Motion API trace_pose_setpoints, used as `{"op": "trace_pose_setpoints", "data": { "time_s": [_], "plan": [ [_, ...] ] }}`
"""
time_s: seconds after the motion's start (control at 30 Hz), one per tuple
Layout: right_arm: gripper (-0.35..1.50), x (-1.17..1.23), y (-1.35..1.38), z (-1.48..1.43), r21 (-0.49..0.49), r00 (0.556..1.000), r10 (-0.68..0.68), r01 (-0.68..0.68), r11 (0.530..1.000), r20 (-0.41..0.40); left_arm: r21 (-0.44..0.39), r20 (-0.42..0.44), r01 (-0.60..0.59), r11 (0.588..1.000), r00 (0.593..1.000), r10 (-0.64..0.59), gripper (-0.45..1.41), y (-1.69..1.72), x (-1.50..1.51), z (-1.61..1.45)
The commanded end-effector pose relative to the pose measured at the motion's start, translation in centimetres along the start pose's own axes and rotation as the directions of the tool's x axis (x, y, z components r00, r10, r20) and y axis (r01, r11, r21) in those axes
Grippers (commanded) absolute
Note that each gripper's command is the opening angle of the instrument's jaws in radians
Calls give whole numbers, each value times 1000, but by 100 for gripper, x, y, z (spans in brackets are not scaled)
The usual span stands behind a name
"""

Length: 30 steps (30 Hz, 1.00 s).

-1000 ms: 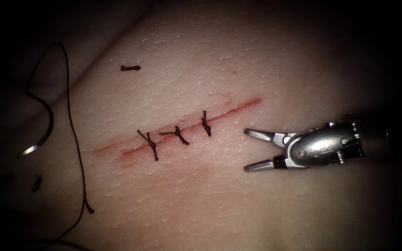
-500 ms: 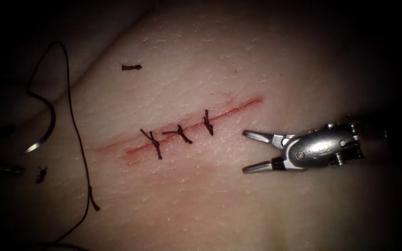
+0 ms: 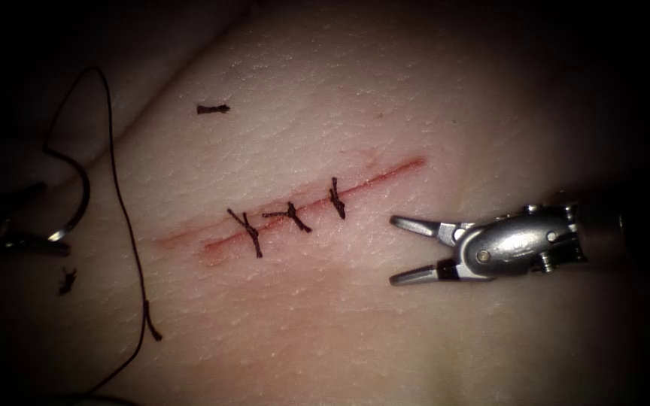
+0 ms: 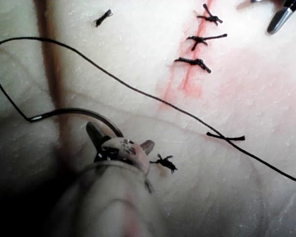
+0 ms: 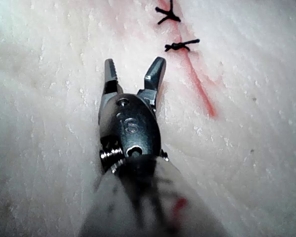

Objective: Wound Closure

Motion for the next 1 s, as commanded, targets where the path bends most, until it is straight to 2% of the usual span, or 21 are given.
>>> {"op": "trace_pose_setpoints", "data": {
  "time_s": [0.03, 0.17, 0.37, 0.5, 0.67, 0.73, 0.83, 1.0],
  "plan": [
    [148, -2, -7, 10, -2, 1000, 2, -2, 1000, -3, -3, 17, 5, 1000, 1000, -5, 93, 6, -7, 10],
    [148, -2, -7, 13, 0, 1000, 0, 0, 1000, 2, -9, 57, 28, 1000, 998, -28, 91, 5, -15, 18],
    [148, -2, -8, 14, 2, 1000, 0, 0, 1000, 0, -33, 70, 37, 999, 997, -35, 74, 1, -20, 28],
    [148, -2, -9, 14, 1, 1000, -1, 1, 1000, 0, -52, 66, 35, 998, 997, -32, 51, -4, -21, 33],
    [148, -2, -10, 14, 1, 1000, -1, 1, 1000, 0, -73, 64, 33, 997, 998, -28, -5, -10, -20, 36],
    [148, -2, -10, 14, 1, 1000, -1, 1, 1000, 0, -74, 46, 45, 996, 998, -41, -15, -13, -17, 34],
    [147, -1, -10, 14, 1, 1000, 6, -6, 1000, 1, -79, 5, 18, 997, 1000, -17, -20, -16, -9, 28],
    [131, 8, -8, 9, 8, 998, 68, -68, 998, 0, 31, -22, -68, 997, 997, 69, -30, -16, 17, 14]
  ]
}}
